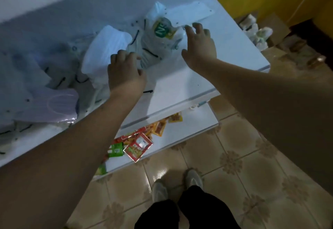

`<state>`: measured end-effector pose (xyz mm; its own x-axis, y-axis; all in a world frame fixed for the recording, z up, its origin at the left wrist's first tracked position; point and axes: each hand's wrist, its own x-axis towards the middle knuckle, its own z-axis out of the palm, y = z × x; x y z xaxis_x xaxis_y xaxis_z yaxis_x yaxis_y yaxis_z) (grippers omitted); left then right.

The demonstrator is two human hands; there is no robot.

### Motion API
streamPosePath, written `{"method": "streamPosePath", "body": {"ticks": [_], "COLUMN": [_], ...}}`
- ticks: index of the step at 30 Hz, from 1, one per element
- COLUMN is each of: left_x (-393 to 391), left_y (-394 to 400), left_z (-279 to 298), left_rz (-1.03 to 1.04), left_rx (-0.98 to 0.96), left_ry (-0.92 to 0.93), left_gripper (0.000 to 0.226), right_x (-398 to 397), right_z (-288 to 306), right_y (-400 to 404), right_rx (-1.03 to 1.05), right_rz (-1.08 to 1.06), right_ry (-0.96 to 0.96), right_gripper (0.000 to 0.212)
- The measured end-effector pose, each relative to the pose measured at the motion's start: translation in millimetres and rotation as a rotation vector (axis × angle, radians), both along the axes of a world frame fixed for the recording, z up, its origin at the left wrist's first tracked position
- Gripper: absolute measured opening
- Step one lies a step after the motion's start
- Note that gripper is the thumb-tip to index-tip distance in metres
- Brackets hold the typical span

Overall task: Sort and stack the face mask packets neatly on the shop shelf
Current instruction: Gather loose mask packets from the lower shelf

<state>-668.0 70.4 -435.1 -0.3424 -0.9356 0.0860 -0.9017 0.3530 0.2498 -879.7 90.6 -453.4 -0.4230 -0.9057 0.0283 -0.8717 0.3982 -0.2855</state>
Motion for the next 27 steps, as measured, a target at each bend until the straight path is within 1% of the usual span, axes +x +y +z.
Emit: {"method": "streamPosePath", "body": {"ticks": [2,4,6,8,10,12,15,17,19,21,23,25,26,27], "left_x": [-10,-17,-23,-28,-32,-38,-52,-61,-70,-80,-90,-95,-97,-99], "left_y": [-13,-17,-16,-13,-12,-13,-20,-29,-40,-51,-62,-71,-74,-77], "left_z": [-10,-21,-32,-40,-44,-41,-32,-25,-21,-20,-23,-27,-29,-30], "left_rz": [-0.003,0.022,0.025,-0.007,-0.038,-0.036,-0.005,-0.016,-0.068,-0.187,-0.292,-0.317,-0.320,-0.323], "left_rx": [-0.027,-0.015,0.006,-0.016,-0.042,-0.045,-0.030,-0.036,-0.021,0.001,0.050,0.104,0.085,0.038], "left_ry": [0.023,0.050,0.067,0.102,0.168,0.226,0.371,0.424,0.365,0.274,0.154,-0.058,-0.158,-0.216], "left_gripper": [0.040,0.040,0.039,0.037,0.038,0.038,0.032,0.035,0.048,0.061,0.072,0.093,0.099,0.099], "right_x": [-11,-18,-24,-30,-34,-37,-39,-40,-44,-52,-59,-67,-70,-72], "right_z": [-12,-22,-28,-28,-24,-18,-6,-2,-6,-16,-29,-40,-44,-46], "right_y": [-16,-31,-43,-50,-52,-49,-38,-27,-13,8,31,51,59,65], "right_rx": [-0.010,-0.032,-0.033,-0.040,-0.115,-0.193,-0.253,-0.269,-0.281,-0.285,-0.294,-0.293,-0.281,-0.260], "right_rz": [0.117,0.225,0.234,0.187,0.193,0.254,0.326,0.352,0.358,0.362,0.360,0.344,0.333,0.312], "right_ry": [0.087,0.157,0.158,0.123,0.192,0.252,0.195,0.149,0.116,0.139,0.159,0.147,0.139,0.116], "right_gripper": [0.072,0.074,0.073,0.070,0.052,0.035,0.022,0.016,0.012,0.008,0.018,0.022,0.026,0.032]}}
